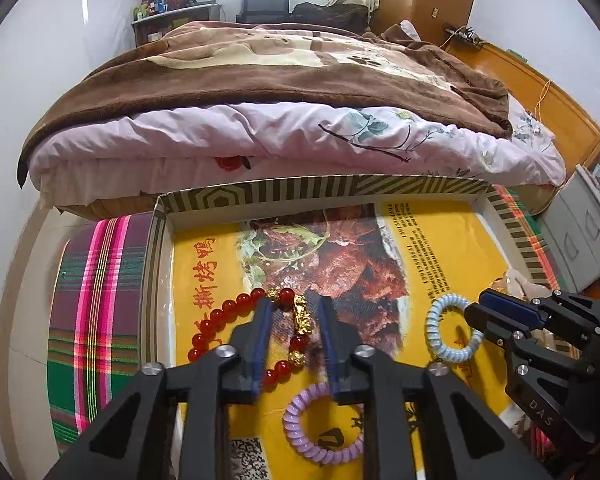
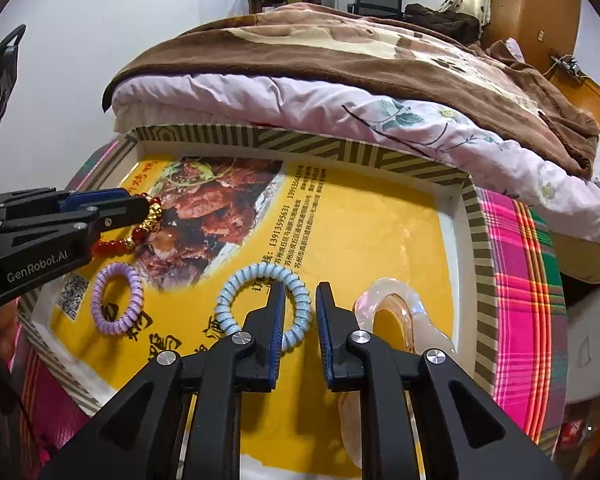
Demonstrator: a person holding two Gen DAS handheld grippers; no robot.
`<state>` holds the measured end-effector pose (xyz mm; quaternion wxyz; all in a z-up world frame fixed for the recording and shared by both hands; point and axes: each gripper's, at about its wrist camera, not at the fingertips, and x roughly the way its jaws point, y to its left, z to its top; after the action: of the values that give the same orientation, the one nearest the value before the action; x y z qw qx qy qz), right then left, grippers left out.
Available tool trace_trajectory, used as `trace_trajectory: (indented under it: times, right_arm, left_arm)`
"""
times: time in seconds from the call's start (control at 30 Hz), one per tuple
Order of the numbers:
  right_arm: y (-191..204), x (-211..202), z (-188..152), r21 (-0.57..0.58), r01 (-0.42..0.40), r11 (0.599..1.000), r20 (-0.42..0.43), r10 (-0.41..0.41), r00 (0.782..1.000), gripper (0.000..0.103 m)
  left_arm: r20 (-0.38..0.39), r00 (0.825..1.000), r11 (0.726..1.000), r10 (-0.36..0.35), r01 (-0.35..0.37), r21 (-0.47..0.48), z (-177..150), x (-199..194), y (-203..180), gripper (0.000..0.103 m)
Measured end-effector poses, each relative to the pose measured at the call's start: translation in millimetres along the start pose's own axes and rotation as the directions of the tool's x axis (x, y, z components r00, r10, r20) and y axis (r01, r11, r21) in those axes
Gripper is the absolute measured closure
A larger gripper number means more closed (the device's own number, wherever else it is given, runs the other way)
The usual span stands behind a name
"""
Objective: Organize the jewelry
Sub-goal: 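Carry both items into the yellow tray and open both tools to release, then move the right tool to the black watch strap and grasp it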
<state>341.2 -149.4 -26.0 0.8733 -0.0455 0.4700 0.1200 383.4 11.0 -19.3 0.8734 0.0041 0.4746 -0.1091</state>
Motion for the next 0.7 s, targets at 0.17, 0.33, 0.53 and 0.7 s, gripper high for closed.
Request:
trace_trajectory:
  times: [0.17,0.33,0.53,0.7]
  right_arm:
    - [0,-17,-1,0.010,-0.023,1.000,0.032,0.023,0.999,0.072]
    - [3,-42,-7,0.024,-0.031,0.999,0.062,0.029,0.998,0.071]
    - [6,-76,-22,0.039,-0.051,0.998,0.099,0.047,0.994,0.071]
    - [8,-104,-42,0.055,-0.056,0.997,0.134,0.048,0.990,0.071]
  left_arm:
    - [0.024,1.000,1.000,-0.014,0.014,0.007,-5,-20,-3,0.062]
    - [0.053,0.998,1.000,-0.019,0.018,0.012,-15,-51,-11,0.060]
    - [0.100,0.995,1.000,-0.020,0.018,0.016,-39,-95,-21,0.051]
    - [0.135,0.991,1.000,-0.011,0.011,0.002,-66,-130,-30,0.051]
